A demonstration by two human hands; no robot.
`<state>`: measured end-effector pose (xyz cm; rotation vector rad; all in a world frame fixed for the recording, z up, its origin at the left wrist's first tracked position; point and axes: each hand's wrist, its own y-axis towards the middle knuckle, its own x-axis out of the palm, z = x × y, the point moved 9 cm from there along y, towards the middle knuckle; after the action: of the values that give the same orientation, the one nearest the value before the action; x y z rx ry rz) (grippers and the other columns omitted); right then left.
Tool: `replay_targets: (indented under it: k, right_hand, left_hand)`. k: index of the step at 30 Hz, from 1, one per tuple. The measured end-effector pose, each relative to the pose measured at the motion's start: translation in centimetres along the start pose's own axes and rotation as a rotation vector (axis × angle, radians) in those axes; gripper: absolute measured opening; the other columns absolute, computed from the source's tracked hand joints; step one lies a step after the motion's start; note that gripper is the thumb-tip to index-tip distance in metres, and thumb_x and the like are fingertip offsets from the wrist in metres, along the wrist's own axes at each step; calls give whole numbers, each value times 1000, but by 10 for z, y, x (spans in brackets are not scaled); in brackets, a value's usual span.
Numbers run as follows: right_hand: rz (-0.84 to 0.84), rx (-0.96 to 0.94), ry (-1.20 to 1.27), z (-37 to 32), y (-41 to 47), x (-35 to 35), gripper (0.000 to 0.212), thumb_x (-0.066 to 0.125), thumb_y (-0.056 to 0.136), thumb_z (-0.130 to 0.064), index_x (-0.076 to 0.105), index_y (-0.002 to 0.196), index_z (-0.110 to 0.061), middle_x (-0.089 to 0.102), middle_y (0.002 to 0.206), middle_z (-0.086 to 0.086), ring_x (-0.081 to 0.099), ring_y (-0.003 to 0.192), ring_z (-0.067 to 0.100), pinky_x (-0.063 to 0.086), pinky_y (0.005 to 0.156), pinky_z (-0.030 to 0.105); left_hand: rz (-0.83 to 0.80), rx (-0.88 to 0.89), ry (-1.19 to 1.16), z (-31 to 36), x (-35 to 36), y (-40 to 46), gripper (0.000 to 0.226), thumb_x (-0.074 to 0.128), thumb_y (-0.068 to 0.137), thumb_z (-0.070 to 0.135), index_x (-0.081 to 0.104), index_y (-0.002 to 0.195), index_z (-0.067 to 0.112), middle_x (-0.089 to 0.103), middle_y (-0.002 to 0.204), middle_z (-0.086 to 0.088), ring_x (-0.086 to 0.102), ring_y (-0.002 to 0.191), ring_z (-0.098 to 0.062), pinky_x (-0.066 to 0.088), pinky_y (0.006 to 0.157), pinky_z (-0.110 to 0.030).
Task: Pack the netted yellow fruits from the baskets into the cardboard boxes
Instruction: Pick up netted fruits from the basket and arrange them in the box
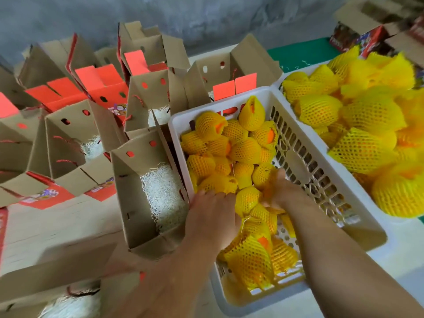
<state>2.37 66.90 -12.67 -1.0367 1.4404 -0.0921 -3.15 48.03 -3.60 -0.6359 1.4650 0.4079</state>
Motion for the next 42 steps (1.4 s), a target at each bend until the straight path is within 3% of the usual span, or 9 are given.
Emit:
replay_targets:
  k: [3,5,7,12,17,25,32,36,42]
  right_hand:
    - [14,-171,295,-16,-9,-23,64,69,75,-60,45,121,-23,64,103,0,64,91,20,44,64,32]
    - [-75,-361,508,-40,-28,-28,43,68,67,-59,61,104,-38,66,79,-14,60,66,5,44,54,27]
    - [-218,-492,645,-63,-48,-25,30,70,66,-52,65,94,-61,69,83,-31,63,69,-10,46,53,10]
    - [-313,-626,780,-82,-55,-27,53,70,74,-24,62,125,-36,74,113,3,69,99,16,55,85,34]
    - [-413,-701,939,-82,-57,-29,59,66,76,-2,50,130,-19,70,102,7,64,89,19,52,81,33]
    - [-358,-606,790,-72,-44,-15,52,72,85,-17,48,128,-33,58,59,-12,51,50,2,40,48,17]
    - [-152,-512,828,-65,-33,-23,32,77,78,-43,69,109,-37,76,98,-13,72,79,8,53,62,25]
    - [-359,-463,978,-68,-33,-14,45,75,79,-55,69,115,-30,77,99,-3,66,65,21,52,59,30]
    - [-695,-526,992,-83,-55,4,53,75,85,-48,66,126,-15,74,98,5,63,69,20,52,62,27]
  left_hand:
    - [24,-34,-29,-2,-1,2,49,36,99,63,54,129,29,69,115,4,61,110,-22,36,94,-43]
    - [60,-52,-46,-3,-5,3,61,24,100,68,51,136,27,70,118,3,62,112,-22,37,96,-42]
    - [103,-63,-66,-4,-10,2,64,13,101,69,51,132,27,70,114,4,63,110,-20,37,95,-40]
    - [218,-114,-321,-14,-25,0,60,18,105,61,44,145,24,68,126,5,63,114,-20,40,93,-38]
    - [323,-200,-497,-22,-38,0,55,43,106,47,36,153,19,65,134,-3,66,109,-30,48,83,-41]
    - [333,-221,-525,-27,-34,-2,66,55,105,32,23,163,26,64,137,3,68,109,-22,56,82,-39]
    - [299,-93,-544,-19,-32,0,71,63,94,43,36,157,24,55,127,8,61,112,-16,53,81,-38]
    - [271,-74,-352,-13,-27,4,101,60,82,61,17,164,19,45,152,2,49,134,-16,49,97,-34]
    - [405,-94,-415,-22,-31,1,76,63,77,78,53,131,25,53,120,5,55,112,-16,50,82,-31]
